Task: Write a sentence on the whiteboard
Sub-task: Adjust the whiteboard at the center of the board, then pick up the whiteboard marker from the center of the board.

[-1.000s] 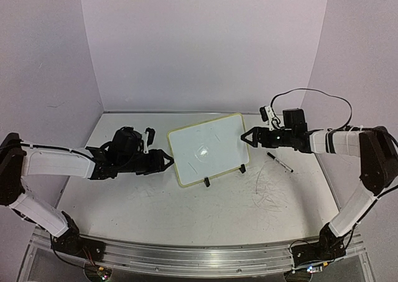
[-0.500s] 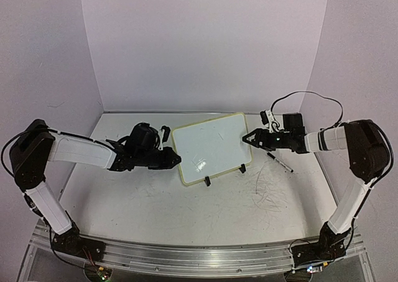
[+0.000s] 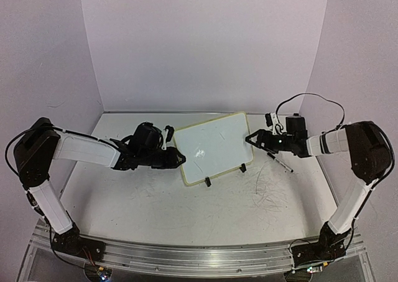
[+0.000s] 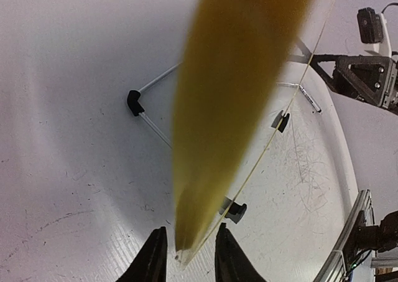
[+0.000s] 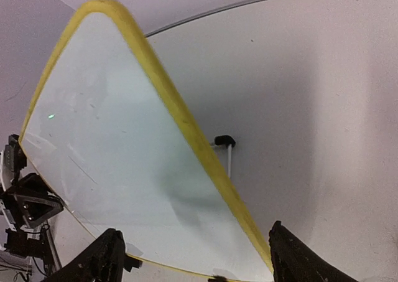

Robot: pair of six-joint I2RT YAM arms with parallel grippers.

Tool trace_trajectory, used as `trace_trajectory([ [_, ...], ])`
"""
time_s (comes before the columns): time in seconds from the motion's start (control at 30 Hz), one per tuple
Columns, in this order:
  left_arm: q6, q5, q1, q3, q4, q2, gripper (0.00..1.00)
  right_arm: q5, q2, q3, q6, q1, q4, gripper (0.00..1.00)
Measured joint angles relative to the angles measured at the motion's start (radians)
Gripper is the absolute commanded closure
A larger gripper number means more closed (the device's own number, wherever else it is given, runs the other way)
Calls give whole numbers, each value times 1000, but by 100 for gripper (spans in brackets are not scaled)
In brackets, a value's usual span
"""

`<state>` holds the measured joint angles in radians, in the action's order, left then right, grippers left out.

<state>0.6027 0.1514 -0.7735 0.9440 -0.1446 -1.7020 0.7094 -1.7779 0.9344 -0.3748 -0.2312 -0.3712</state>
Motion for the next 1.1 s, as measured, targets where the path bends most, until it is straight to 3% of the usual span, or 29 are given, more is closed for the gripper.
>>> trace_trajectory([
  [0.03, 1, 1, 0, 0, -1, 0, 60, -20, 14, -18, -2, 7, 8, 2],
  [0.13, -2, -1, 0, 0, -5, 0, 48, -117, 85, -53, 7, 39, 80, 2],
  [0.2, -2, -13, 0, -3, -3, 5, 39, -231, 155, -56, 36, 61, 149, 2],
  [0.3, -9, -36, -1, -28, 11, 49, 14, -447, 234, -39, 113, 82, 258, 2],
  [0.37, -16, -54, 0, -54, 21, 99, 9, -560, 216, 12, 158, 87, 345, 3],
  [0.53, -25, -87, 0, -87, 69, 212, 5, -642, 41, 113, 237, 87, 483, 17],
  [0.73, -18, -103, 0, -125, 105, 349, 4, -627, -93, 161, 288, 101, 627, 25],
  [1.1, 1, -111, 0, -148, 132, 449, 3, -629, -132, 191, 319, 102, 659, 78],
])
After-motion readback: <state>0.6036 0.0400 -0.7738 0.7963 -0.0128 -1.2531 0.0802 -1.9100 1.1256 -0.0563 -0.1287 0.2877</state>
